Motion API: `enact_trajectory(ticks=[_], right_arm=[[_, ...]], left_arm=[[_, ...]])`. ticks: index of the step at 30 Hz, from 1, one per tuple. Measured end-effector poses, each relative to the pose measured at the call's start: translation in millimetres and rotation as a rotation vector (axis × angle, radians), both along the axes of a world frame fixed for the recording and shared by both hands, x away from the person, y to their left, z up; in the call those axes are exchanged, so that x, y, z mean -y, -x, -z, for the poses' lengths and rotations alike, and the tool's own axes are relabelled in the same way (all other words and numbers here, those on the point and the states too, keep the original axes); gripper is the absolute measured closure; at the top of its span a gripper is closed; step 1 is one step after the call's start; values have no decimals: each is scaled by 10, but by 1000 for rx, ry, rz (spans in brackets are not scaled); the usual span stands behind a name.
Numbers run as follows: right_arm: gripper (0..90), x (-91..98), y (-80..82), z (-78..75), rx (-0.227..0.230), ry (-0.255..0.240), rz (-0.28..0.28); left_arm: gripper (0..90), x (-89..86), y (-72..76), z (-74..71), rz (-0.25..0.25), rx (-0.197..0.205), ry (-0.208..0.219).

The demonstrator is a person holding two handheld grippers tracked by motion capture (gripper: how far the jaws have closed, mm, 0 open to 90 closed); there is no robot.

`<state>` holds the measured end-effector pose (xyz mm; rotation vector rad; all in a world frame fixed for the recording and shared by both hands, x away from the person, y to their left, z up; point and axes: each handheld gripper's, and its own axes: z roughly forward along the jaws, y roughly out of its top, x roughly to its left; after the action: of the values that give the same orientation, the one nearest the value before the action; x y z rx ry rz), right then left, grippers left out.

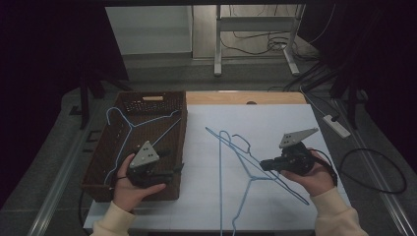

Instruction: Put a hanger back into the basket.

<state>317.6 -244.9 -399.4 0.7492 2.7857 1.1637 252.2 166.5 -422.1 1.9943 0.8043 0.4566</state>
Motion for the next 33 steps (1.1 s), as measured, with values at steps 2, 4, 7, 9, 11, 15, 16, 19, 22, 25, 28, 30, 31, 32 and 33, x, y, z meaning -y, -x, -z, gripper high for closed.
enact_trajectory(ticks=[2,4,7,9,11,15,16,19,22,25,28,30,31,32,33], right_arm=[[882,11,19,-16,-5,-1,-7],[882,26,31,-34,-10,-7,-13],[882,49,47,-56,-17,-26,-25],[882,52,56,-63,-19,-30,-31],[882,58,74,-80,-24,-32,-48],[882,72,73,-85,-29,-33,-59],[882,76,73,-86,-31,-36,-63],[882,83,86,-91,-33,-44,-82],[882,95,96,-94,-41,-52,-91],[882,106,106,-100,-45,-59,-108],[882,110,115,-107,-49,-63,-120],[882,112,125,-116,-55,-60,-137],[882,113,130,-121,-55,-57,-143],[882,116,132,-124,-55,-56,-154],[882,119,137,-129,-58,-58,-162]], left_arm=[[339,79,-53,-44,19,5,-1],[339,110,-71,-63,24,10,-5],[339,233,-152,-139,48,17,-14],[338,264,-173,-154,53,19,-17],[339,354,-242,-183,65,25,-26],[340,467,-331,-189,84,22,-39],[340,505,-361,-190,95,18,-41],[337,653,-461,-197,136,14,-53],[334,787,-532,-185,182,8,-86],[330,887,-588,-150,216,1,-104],[327,967,-626,-119,245,3,-129],[321,1036,-647,-95,279,9,-149],[321,1067,-654,-87,292,11,-158],[323,1096,-660,-79,306,13,-166],[328,1121,-666,-73,324,18,-177]])
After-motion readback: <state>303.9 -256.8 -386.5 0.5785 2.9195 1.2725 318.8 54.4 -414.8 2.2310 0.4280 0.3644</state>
